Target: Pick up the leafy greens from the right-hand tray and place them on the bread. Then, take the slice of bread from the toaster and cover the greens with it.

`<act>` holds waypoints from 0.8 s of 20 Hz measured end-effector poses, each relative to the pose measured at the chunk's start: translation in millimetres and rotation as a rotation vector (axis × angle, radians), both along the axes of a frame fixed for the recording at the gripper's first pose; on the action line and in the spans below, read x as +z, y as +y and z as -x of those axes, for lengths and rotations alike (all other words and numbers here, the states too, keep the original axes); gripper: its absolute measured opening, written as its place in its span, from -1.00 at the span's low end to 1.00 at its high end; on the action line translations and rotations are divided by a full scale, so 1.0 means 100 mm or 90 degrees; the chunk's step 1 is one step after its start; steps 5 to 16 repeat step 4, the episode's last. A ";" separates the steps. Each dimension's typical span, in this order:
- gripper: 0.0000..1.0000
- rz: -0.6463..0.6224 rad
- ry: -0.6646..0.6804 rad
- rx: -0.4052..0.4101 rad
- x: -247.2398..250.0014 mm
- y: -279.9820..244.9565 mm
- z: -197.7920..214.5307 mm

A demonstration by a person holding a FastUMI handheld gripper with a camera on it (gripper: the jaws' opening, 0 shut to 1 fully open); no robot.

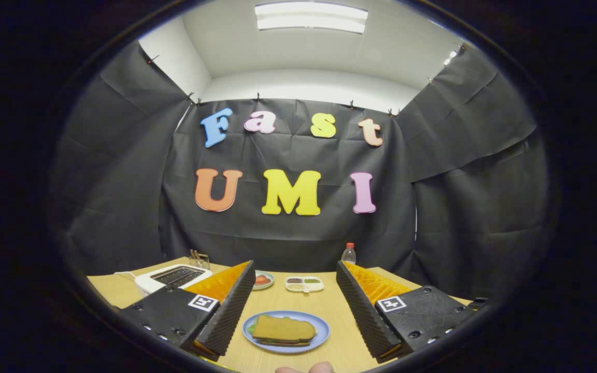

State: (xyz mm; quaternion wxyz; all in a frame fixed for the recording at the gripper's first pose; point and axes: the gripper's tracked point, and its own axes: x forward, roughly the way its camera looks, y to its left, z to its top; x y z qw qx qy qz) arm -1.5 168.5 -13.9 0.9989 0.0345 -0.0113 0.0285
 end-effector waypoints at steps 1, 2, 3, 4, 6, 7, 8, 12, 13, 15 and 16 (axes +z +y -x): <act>0.90 0.000 0.000 -0.002 0.01 0.00 0.00; 0.90 0.001 0.001 -0.002 0.00 0.00 0.00; 0.90 0.001 0.003 -0.002 0.00 0.01 0.01; 0.90 0.000 0.004 -0.003 -0.01 0.00 -0.01; 0.90 0.000 0.004 -0.003 -0.01 0.00 -0.01; 0.90 0.000 0.004 -0.003 -0.01 0.00 -0.01; 0.90 0.000 0.004 -0.003 -0.01 0.00 -0.01; 0.90 0.000 0.004 -0.003 -0.01 0.00 -0.01; 0.90 0.000 0.004 -0.003 -0.01 0.00 -0.01; 0.90 0.000 0.004 -0.003 -0.01 0.00 -0.01; 0.90 0.000 0.004 -0.003 -0.01 0.00 -0.01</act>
